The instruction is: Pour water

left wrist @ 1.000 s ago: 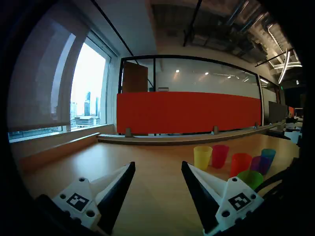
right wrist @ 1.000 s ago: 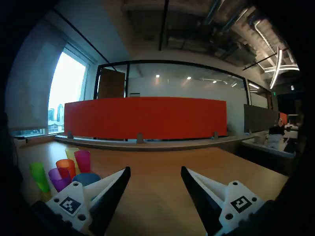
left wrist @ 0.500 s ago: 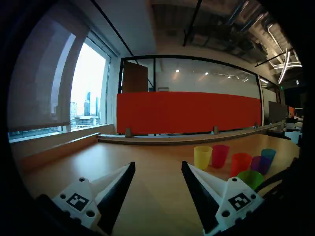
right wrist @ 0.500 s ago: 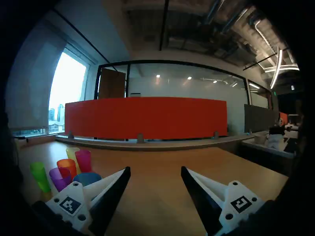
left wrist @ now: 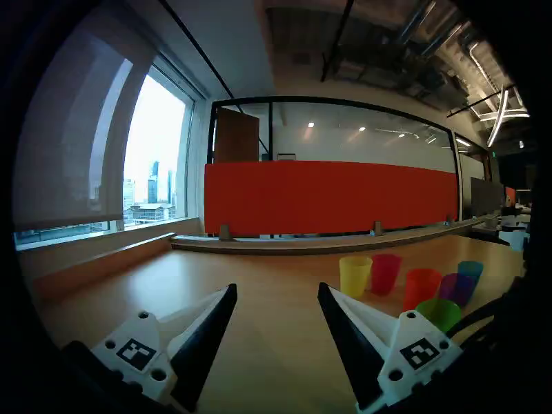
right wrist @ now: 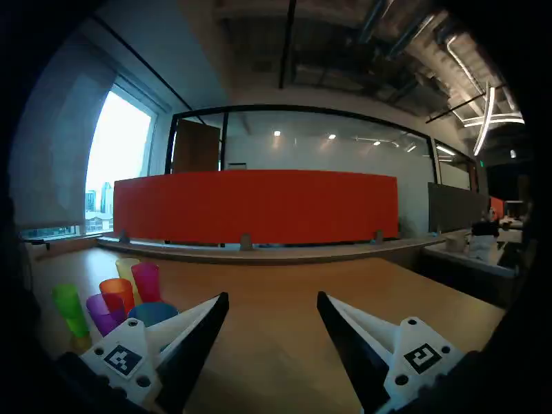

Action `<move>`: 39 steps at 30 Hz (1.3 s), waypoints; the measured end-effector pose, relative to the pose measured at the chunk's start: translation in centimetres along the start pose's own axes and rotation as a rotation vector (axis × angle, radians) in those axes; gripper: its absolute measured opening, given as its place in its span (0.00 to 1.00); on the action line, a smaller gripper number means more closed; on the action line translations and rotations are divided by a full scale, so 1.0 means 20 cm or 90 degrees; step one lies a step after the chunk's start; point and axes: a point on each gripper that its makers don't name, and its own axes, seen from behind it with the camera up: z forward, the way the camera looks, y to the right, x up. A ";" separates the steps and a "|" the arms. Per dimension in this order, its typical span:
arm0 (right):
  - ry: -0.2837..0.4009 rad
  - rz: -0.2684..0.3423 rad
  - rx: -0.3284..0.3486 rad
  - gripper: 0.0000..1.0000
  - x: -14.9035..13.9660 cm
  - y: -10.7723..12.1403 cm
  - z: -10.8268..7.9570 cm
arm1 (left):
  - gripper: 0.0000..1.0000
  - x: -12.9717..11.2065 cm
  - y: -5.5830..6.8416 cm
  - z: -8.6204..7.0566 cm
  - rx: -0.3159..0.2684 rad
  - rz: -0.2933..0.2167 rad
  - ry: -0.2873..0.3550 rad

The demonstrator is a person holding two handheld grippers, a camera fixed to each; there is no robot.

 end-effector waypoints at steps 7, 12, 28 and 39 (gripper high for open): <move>0.000 0.000 0.000 0.99 0.00 0.00 0.00 | 0.87 0.00 0.00 0.00 0.000 0.000 0.000; 0.000 0.000 0.000 0.99 0.00 0.00 0.00 | 0.87 0.00 0.00 0.00 0.000 0.000 0.000; 0.000 0.000 0.000 0.99 0.00 0.00 0.00 | 0.87 0.00 0.00 0.00 0.000 0.000 0.000; 0.000 0.000 0.000 0.99 0.00 0.00 0.00 | 0.87 -0.02 0.01 0.01 0.000 -0.001 0.001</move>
